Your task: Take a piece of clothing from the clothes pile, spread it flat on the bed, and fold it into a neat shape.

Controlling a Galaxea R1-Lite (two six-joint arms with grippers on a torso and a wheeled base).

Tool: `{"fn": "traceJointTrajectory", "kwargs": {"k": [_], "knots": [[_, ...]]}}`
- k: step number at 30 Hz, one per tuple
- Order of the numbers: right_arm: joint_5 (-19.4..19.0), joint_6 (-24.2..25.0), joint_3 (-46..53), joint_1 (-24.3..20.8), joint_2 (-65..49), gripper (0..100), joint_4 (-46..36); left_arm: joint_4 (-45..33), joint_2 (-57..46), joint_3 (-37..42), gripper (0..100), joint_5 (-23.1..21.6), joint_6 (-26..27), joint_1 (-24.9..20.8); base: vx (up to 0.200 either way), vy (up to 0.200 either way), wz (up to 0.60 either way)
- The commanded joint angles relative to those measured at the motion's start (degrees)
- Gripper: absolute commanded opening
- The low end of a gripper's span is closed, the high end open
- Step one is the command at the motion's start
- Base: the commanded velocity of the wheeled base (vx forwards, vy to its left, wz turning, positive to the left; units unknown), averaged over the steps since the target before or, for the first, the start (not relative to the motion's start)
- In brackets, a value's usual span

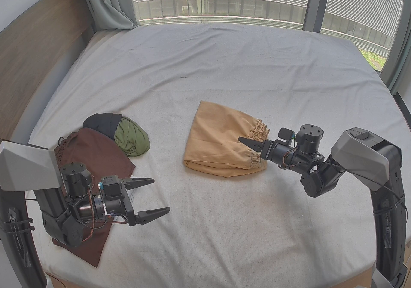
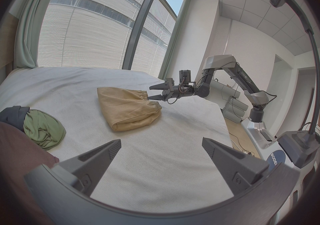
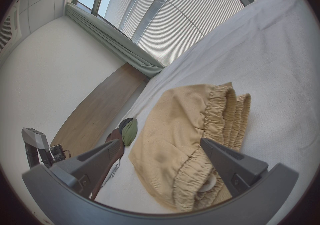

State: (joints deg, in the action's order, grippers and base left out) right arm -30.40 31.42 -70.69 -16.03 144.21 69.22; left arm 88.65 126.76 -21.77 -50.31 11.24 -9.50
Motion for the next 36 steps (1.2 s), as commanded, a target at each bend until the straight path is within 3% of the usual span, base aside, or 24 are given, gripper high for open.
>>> {"fn": "traceJointTrajectory", "kwargs": {"k": [1,18,31,36], "knots": [[0.08,-0.39,3.11,-0.32,-4.91,100,0.83,0.03,-0.90,0.15,100,-0.05,0.01,-0.08,0.000,0.000,0.00],[0.08,-5.49,22.62,-0.58,-10.62,100,15.77,0.03,-2.74,0.59,100,-0.05,0.10,-0.26,0.000,0.000,0.00],[0.26,-10.76,34.04,-0.58,-21.87,100,17.27,-0.06,-5.82,1.73,100,-0.75,0.01,-1.40,0.000,0.000,0.00],[4.92,-16.74,40.72,-0.32,-27.14,100,17.27,-0.14,-9.25,4.90,100,-2.34,0.01,-4.21,0.000,0.000,0.00]]}}
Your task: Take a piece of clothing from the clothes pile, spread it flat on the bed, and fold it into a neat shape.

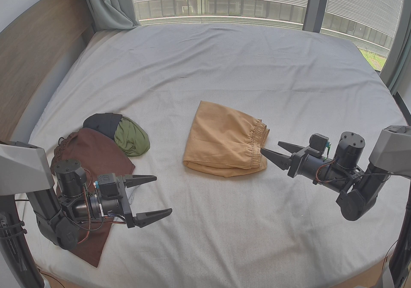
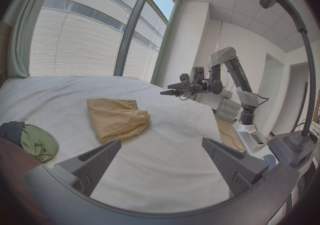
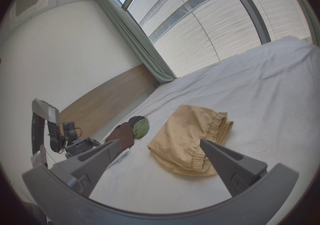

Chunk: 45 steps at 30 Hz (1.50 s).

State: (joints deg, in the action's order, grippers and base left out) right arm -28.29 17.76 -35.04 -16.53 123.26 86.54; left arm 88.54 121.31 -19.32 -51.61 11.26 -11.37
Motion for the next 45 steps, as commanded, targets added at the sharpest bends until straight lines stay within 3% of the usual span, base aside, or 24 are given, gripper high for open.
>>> {"fn": "traceJointTrajectory", "kwargs": {"k": [1,7,14,20,40,45], "knots": [[3.25,-3.79,5.86,0.18,-6.98,100,-0.06,-0.12,-4.50,2.62,100,-1.30,-0.01,-2.78,0.000,0.000,0.00],[3.86,-7.92,11.48,0.45,-13.66,100,-0.14,-0.65,-9.07,6.40,100,-2.00,0.07,-4.53,0.000,0.000,0.00],[8.87,-12.49,17.19,1.15,-19.02,100,0.56,-1.35,-13.64,9.30,100,-2.00,0.34,-4.36,0.000,0.000,0.00],[11.60,-12.22,20.97,0.89,-26.23,100,-0.06,-1.35,-19.62,12.12,100,-1.65,0.25,-4.89,0.000,0.000,0.00],[13.44,-13.19,26.77,1.33,-46.62,100,-4.98,-1.44,-36.58,19.32,100,-0.50,-2.04,-5.41,0.000,0.000,0.00],[13.70,-13.46,27.04,4.23,-50.22,100,-5.15,-2.67,-38.96,19.32,100,-0.50,-2.39,-5.41,0.000,0.000,0.00]]}}
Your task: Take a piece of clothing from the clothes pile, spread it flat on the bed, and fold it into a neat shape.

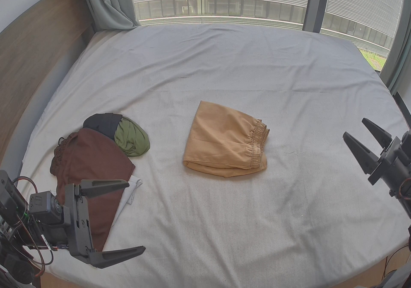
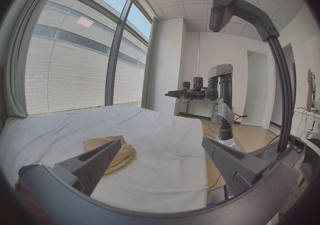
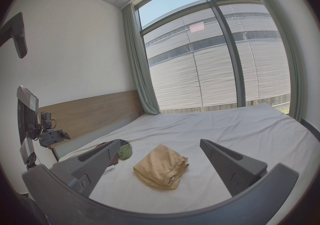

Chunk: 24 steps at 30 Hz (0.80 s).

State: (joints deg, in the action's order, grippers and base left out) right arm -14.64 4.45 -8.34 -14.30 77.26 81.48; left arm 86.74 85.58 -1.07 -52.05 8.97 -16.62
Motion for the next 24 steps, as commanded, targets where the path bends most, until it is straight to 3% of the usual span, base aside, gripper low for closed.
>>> {"fn": "traceJointTrajectory", "kwargs": {"k": [1,18,24], "knots": [[0.05,-0.14,0.69,2.35,-5.19,100,-0.10,-1.66,-4.02,1.07,100,-0.07,0.26,-0.26,0.000,0.000,0.00],[0.05,-2.08,3.15,4.90,-18.55,100,-7.21,-6.49,-11.13,1.07,100,0.02,-0.01,-0.35,0.000,0.000,0.00],[0.05,-3.83,2.45,6.74,-26.73,100,-14.16,-16.78,-19.57,1.07,100,0.81,1.49,-0.35,0.000,0.000,0.00]]}}
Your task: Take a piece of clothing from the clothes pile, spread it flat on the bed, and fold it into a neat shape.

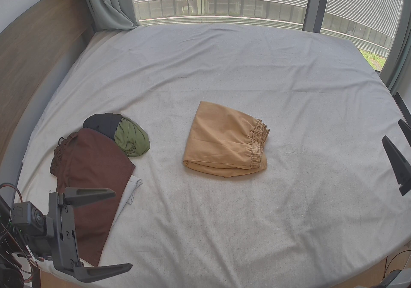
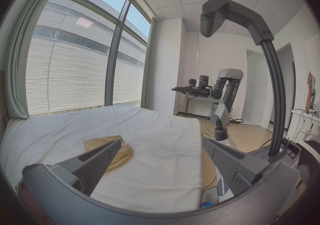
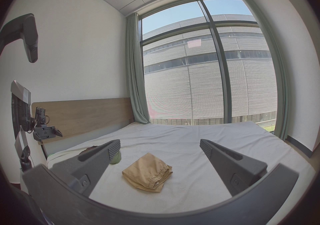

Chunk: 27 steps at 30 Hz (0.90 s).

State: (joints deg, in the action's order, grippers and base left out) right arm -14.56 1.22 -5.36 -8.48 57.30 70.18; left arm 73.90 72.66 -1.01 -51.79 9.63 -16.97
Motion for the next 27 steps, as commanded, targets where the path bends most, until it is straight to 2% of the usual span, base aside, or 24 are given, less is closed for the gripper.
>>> {"fn": "traceJointTrajectory", "kwargs": {"k": [1,3,7,9,14,15,17,19,23,27], "knots": [[-0.03,-0.87,-0.52,0.93,-7.64,100,-3.56,-5.43,-7.79,1.01,100,1.07,0.92,0.01,0.000,0.000,0.00],[0.05,-1.31,-0.44,1.10,-9.31,100,-5.05,-8.33,-10.43,1.01,100,1.95,0.92,0.01,0.000,0.000,0.00],[-0.65,-3.33,-0.17,6.38,-15.37,100,-9.10,-18.35,-20.54,1.01,100,2.74,0.30,0.36,0.000,0.000,0.00],[-1.97,-3.50,0.00,7.43,-18.62,100,-11.29,-22.83,-24.67,1.01,100,3.27,0.39,0.53,0.000,0.000,0.00],[-2.67,-3.50,1.23,7.78,-26.36,100,-18.68,-29.69,-32.75,1.01,100,5.82,0.21,0.45,0.000,0.000,0.00],[-2.58,-3.50,1.41,7.96,-31.63,100,-23.51,-34.00,-37.94,1.01,100,6.43,-0.31,0.53,0.000,0.000,0.00],[-2.50,-3.50,1.06,8.05,-35.67,100,-27.55,-37.51,-42.86,1.01,100,6.52,-1.11,0.62,0.000,0.000,0.00],[-2.50,-3.42,0.71,8.40,-37.96,100,-29.84,-40.15,-46.29,1.01,100,6.79,-1.54,0.71,0.000,0.000,0.00],[-2.58,-3.42,0.18,9.28,-44.64,100,-36.69,-52.81,-58.15,0.92,100,10.39,-2.07,0.36,0.000,0.000,0.00],[-2.58,-3.06,1.50,10.15,-50.79,100,-43.46,-58.17,-64.13,0.84,100,10.83,-2.07,1.59,0.000,0.000,0.00]]}}
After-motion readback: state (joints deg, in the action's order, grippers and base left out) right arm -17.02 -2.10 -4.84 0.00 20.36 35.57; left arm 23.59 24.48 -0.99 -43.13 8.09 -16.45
